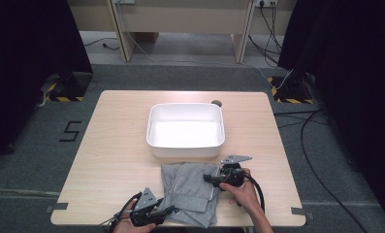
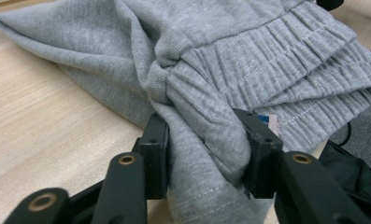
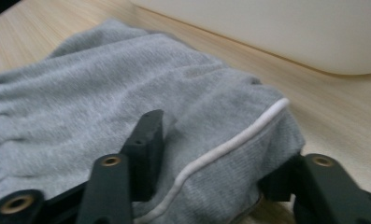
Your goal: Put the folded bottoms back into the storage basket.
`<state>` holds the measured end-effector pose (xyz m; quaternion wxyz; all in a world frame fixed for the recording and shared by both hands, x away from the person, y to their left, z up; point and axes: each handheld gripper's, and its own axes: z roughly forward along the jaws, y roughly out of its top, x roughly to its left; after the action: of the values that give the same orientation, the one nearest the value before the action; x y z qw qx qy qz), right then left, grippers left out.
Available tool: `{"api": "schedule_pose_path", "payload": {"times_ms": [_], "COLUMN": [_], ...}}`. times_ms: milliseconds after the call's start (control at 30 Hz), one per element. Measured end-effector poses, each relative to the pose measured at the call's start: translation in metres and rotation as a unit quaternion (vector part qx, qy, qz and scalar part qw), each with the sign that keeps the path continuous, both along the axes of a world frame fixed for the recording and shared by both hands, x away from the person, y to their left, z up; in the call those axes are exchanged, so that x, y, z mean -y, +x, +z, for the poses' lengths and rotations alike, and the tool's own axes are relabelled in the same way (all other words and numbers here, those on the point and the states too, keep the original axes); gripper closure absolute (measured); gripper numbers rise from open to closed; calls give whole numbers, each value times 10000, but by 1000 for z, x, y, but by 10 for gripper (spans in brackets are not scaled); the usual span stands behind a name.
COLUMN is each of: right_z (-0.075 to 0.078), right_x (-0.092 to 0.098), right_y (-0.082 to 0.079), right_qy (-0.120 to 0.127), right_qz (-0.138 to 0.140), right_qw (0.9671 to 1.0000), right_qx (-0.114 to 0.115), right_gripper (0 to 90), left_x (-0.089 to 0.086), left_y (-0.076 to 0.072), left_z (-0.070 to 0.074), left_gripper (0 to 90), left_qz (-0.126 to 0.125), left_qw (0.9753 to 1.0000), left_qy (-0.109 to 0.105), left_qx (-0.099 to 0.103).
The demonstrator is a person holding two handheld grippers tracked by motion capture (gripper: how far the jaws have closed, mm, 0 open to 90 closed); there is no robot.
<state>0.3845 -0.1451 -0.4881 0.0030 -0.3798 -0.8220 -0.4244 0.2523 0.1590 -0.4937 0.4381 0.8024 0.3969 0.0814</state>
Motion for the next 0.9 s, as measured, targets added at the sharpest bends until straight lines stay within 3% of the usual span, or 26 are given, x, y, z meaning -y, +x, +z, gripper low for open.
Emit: {"api": "schedule_pose_path", "payload": {"times_ms": [100, 167, 233, 400, 500, 700, 900], "right_z": [-2, -2, -1, 6, 12, 26, 37], "right_x": [3, 3, 2, 0, -1, -3, -3], "right_y": [0, -2, -3, -7, -10, -18, -22], "right_qy": [256, 401, 432, 531, 589, 735, 911], "right_qz": [-46, -84, -89, -52, -19, 71, 24], "right_qw": [9997, 9992, 9989, 9979, 9970, 9947, 9923], "right_qx": [46, 42, 134, 362, 498, 719, 833], "right_gripper": [625, 649, 658, 672, 680, 692, 697], "left_x": [4, 10, 14, 14, 15, 16, 13], "left_y": [-1, -4, -5, -3, -5, -9, -10], "left_z": [0, 0, -1, -1, 1, 10, 26], "left_gripper": [456, 377, 378, 594, 665, 722, 729], "left_qz": [-48, -73, -45, -34, -69, -186, -206], "left_qw": [10000, 9999, 9998, 9999, 9996, 9990, 9980], "left_qy": [-34, 32, 77, -55, 45, 24, -152], "left_qx": [-38, 61, 165, 83, 259, 411, 574]}}
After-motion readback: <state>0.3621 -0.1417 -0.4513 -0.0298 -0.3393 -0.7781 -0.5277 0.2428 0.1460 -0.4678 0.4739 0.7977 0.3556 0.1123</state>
